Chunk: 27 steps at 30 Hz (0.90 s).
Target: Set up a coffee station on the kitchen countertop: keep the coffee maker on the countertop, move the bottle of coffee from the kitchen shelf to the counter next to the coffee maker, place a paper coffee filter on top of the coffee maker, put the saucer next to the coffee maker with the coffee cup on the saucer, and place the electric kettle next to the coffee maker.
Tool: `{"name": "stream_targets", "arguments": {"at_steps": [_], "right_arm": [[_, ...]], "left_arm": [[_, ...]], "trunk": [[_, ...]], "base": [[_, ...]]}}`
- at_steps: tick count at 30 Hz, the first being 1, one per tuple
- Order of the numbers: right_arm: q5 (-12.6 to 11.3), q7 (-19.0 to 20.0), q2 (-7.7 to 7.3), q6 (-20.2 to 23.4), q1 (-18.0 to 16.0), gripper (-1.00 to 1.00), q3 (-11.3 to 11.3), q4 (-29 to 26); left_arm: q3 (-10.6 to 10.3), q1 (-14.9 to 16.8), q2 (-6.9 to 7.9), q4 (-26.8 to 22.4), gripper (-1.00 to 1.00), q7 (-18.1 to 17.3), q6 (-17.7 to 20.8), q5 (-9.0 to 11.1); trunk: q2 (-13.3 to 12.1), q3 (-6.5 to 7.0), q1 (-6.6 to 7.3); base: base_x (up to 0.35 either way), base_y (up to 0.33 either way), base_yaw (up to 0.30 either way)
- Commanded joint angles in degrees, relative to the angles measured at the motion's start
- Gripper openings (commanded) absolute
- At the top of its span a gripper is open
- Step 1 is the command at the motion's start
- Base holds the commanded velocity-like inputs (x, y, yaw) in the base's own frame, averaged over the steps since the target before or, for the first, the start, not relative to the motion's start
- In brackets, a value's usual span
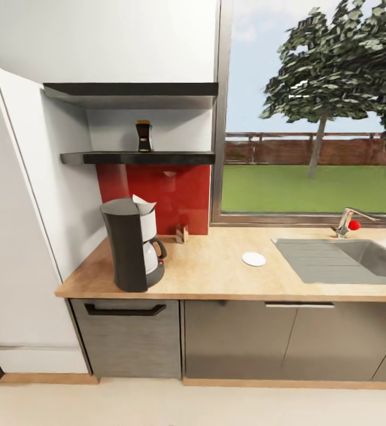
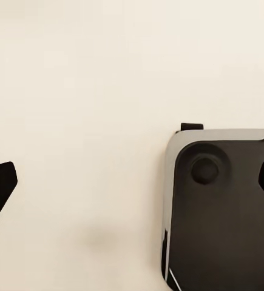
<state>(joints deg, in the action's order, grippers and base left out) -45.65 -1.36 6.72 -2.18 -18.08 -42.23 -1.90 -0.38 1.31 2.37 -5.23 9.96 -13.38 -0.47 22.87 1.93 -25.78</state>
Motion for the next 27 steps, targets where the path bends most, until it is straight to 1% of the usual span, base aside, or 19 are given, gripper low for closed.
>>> {"name": "stream_targets", "arguments": {"at_steps": [1, 5, 8, 27], "right_arm": [[-0.49, -0.14, 0.04, -0.17, -0.02, 1.0, -0.48, 0.05], [-0.49, -0.14, 0.04, -0.19, -0.02, 1.0, -0.5, 0.05], [-0.49, -0.13, 0.04, -0.19, -0.02, 1.0, -0.49, 0.05], [-0.49, -0.13, 0.04, -0.19, -0.02, 1.0, -0.48, 0.05]], "left_arm": [[-0.06, 0.0, 0.0, 0.05, 1.0, 0.15, -0.16, -0.05], [-0.06, 0.07, 0.05, 0.05, 1.0, 0.15, -0.16, -0.06], [-0.06, 0.08, 0.08, 0.05, 1.0, 0.15, -0.16, -0.06], [-0.06, 0.48, 0.38, 0.05, 1.0, 0.19, -0.14, -0.06]], "trunk": [[0.05, 0.0, 0.0], [0.05, 0.11, 0.0], [0.05, 0.16, 0.0], [0.05, 0.18, 0.0]], "base": [[-0.221, 0.207, -0.265], [-0.199, 0.181, -0.257], [-0.115, 0.1, -0.136], [-0.007, 0.006, -0.008]]}}
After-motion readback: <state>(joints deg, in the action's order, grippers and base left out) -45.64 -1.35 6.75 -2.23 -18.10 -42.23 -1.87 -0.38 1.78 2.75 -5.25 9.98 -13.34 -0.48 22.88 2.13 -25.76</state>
